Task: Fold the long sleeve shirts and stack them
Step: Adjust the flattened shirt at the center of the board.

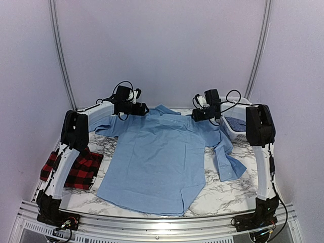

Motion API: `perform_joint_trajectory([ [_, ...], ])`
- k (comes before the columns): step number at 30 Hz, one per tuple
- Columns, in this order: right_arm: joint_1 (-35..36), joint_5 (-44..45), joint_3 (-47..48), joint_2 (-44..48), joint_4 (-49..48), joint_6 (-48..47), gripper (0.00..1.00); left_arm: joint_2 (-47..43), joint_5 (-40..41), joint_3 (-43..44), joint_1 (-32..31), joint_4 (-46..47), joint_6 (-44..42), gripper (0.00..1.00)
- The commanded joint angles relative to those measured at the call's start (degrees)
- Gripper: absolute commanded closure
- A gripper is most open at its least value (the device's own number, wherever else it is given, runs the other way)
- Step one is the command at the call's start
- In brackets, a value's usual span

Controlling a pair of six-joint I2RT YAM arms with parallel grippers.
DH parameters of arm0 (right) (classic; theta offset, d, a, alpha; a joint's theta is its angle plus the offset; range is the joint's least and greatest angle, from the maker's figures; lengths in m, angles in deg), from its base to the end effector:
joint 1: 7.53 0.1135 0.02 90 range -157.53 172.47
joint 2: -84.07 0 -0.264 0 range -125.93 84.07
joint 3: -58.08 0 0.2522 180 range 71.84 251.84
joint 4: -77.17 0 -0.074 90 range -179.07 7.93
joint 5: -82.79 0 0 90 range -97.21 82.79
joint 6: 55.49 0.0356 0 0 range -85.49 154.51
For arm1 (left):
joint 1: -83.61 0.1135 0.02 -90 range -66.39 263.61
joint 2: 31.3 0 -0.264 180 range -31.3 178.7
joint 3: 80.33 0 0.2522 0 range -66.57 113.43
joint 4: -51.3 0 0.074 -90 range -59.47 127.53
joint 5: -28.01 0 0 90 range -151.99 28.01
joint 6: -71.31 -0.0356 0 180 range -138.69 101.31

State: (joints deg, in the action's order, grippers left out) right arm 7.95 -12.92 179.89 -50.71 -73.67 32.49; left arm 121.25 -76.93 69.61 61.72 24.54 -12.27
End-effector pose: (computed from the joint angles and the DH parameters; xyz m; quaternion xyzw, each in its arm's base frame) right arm 0.5126 0.1456 0.1709 -0.1588 0.8992 0.0927 0.3971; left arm 0.5539 -0.2325 0.1705 0.1802 0.8393 -0.2312 0.4578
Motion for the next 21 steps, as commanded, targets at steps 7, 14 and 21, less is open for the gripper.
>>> perform_joint_trajectory([
  [7,0.16,-2.10,1.01,0.14,0.69,0.56,0.44,1.53,0.72,0.09,-0.17,1.81,0.31,0.21],
  [14,0.14,-1.85,0.37,0.30,0.53,1.65,0.70,1.34,4.83,-0.48,-0.17,1.67,0.87,0.33],
  [21,0.20,5.36,-0.31,2.05,2.43,9.44,1.00,0.87,12.08,-1.63,0.00,0.53,1.87,0.38],
])
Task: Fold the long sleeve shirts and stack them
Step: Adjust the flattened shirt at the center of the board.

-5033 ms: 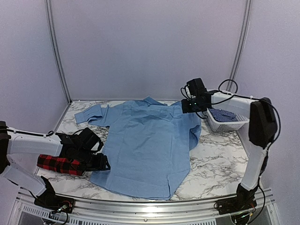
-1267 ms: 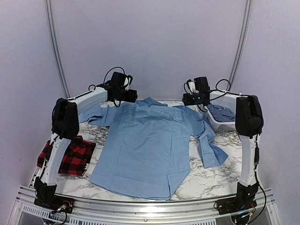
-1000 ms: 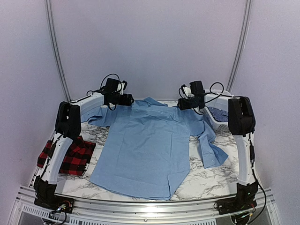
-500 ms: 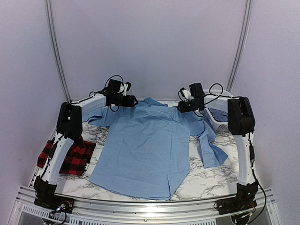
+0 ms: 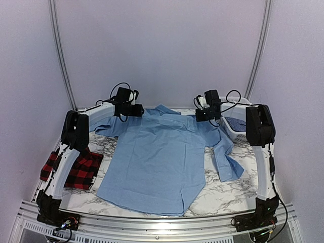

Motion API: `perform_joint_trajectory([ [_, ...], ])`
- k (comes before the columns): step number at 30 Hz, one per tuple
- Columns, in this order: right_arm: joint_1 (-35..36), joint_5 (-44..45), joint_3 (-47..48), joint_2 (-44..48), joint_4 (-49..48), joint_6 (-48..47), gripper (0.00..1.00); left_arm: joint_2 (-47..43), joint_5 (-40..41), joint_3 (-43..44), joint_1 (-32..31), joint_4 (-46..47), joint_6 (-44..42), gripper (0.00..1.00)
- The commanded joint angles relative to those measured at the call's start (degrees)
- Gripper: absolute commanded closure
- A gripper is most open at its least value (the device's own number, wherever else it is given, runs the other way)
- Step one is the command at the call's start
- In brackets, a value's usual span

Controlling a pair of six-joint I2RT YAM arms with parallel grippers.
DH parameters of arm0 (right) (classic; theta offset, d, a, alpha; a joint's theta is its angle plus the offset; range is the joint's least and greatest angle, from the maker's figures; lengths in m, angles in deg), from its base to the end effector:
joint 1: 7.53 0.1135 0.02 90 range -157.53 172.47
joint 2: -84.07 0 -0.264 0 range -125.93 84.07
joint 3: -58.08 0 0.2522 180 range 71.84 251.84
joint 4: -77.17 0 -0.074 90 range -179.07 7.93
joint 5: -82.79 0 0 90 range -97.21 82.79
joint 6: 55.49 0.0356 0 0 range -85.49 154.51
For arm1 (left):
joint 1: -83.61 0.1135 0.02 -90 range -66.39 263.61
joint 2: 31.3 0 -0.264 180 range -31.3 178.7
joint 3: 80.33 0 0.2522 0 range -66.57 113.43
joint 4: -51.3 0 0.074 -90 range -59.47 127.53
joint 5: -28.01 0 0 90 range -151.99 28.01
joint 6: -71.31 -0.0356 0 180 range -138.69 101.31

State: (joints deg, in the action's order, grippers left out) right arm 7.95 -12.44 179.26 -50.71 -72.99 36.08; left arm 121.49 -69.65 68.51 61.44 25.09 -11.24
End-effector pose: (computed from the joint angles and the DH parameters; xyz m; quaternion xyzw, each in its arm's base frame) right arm 0.5104 0.1447 0.1663 -0.1290 0.9087 0.1000 0.3842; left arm 0.5547 -0.2311 0.1619 0.1438 0.8534 -0.1832 0.4663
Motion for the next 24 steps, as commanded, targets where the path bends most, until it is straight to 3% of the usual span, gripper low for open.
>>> perform_joint_trajectory([
  [1,0.16,7.42,0.13,2.40,2.07,7.60,1.00,0.69,5.57,-0.53,0.37,-0.11,1.20,0.39],
  [8,0.15,11.29,-9.62,9.34,-5.06,16.21,1.00,1.02,6.21,-0.17,0.37,-0.81,4.15,0.39],
  [18,0.16,15.75,-19.37,16.85,-12.91,20.04,1.00,1.11,6.28,-0.66,1.23,-2.66,7.35,0.39],
  [22,1.43,13.72,-17.33,15.02,-9.47,18.03,1.00,0.72,4.64,-1.49,1.34,-3.10,7.81,0.39],
  [24,3.42,14.89,-16.33,14.46,-8.07,14.68,0.83,-1.28,3.01,-2.88,1.28,-2.98,8.26,0.37],
])
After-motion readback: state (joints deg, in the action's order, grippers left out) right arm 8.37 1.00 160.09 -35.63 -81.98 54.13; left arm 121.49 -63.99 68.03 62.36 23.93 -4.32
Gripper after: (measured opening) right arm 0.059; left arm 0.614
